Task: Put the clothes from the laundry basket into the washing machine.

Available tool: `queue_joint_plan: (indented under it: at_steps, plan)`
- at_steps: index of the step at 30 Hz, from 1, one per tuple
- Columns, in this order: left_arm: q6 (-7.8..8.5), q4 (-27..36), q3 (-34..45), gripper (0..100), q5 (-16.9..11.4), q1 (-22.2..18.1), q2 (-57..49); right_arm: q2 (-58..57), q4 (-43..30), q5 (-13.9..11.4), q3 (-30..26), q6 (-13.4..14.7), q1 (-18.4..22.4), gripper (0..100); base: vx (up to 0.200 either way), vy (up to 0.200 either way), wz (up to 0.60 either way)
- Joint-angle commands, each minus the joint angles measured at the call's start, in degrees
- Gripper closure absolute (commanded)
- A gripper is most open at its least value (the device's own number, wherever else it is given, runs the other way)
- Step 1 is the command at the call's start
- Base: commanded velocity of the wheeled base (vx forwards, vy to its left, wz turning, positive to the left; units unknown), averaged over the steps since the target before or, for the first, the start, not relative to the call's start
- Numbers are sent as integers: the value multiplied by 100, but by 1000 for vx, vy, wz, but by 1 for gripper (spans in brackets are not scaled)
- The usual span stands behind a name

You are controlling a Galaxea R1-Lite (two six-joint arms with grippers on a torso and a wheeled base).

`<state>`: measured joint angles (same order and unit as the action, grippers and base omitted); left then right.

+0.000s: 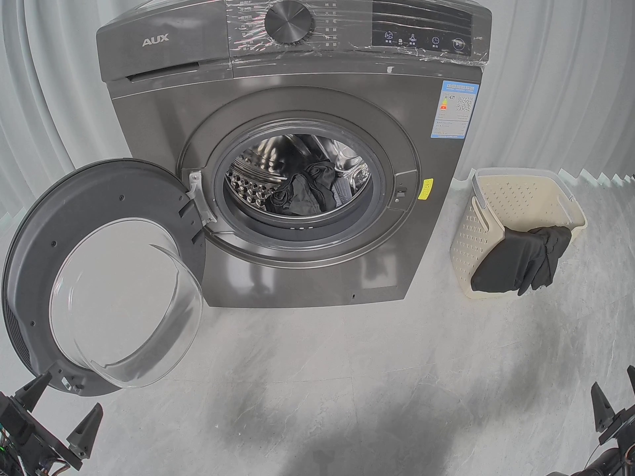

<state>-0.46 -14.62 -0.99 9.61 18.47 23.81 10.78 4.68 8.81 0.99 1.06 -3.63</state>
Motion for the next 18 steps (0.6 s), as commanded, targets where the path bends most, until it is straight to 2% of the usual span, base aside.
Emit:
queue_joint_plan:
  at_steps: [1,2,3,5,6,7,8,10,11,12,13,14,15,16,18]
  plan:
    - [-33,293,99,0,-38,-713,-931,-1078,-415,-574,16,-27,311,0,0,0,0]
    - [-33,301,99,0,-38,-731,-948,-1078,-424,-583,16,-18,311,0,0,0,0]
    - [55,486,99,0,-29,-1056,-1089,-1078,-398,-635,-28,-27,337,0,0,0,0]
    - [152,759,99,0,-38,-1513,-1379,-1078,-310,-574,-55,-106,337,0,0,0,0]
    - [275,917,99,0,-91,-1724,-1748,-1078,-248,-591,-81,-106,337,0,0,0,0]
    - [336,978,99,0,-152,-1785,-1924,-1078,-248,-583,-90,-88,337,0,0,0,0]
    - [380,1128,99,0,-574,-1926,-2337,-1078,-292,-618,-99,-18,328,0,0,0,0]
    - [275,1084,99,0,-873,-1917,-2249,-1078,-380,-635,-99,96,328,0,0,0,0]
    - [161,1075,99,0,-855,-1917,-2249,-1078,-433,-644,-72,114,328,0,0,0,0]
    - [161,1075,99,0,-855,-1917,-2249,-1078,-433,-644,-72,114,328,0,0,0,0]
    - [20,1075,99,0,-943,-1891,-2302,-1078,-530,-662,-55,61,319,0,0,0,0]
    - [-15,1075,99,0,-952,-1873,-2346,-1078,-574,-723,-46,-45,319,0,0,0,0]
    - [-15,1075,99,0,-952,-1873,-2346,-1078,-574,-723,-46,-45,319,0,0,0,0]
    - [-33,1119,90,0,-952,-1864,-2381,-1078,-582,-1066,-55,-247,328,0,0,0,0]
    - [64,1216,90,0,-961,-1856,-2381,-1078,-538,-1127,-72,-220,319,0,0,0,0]
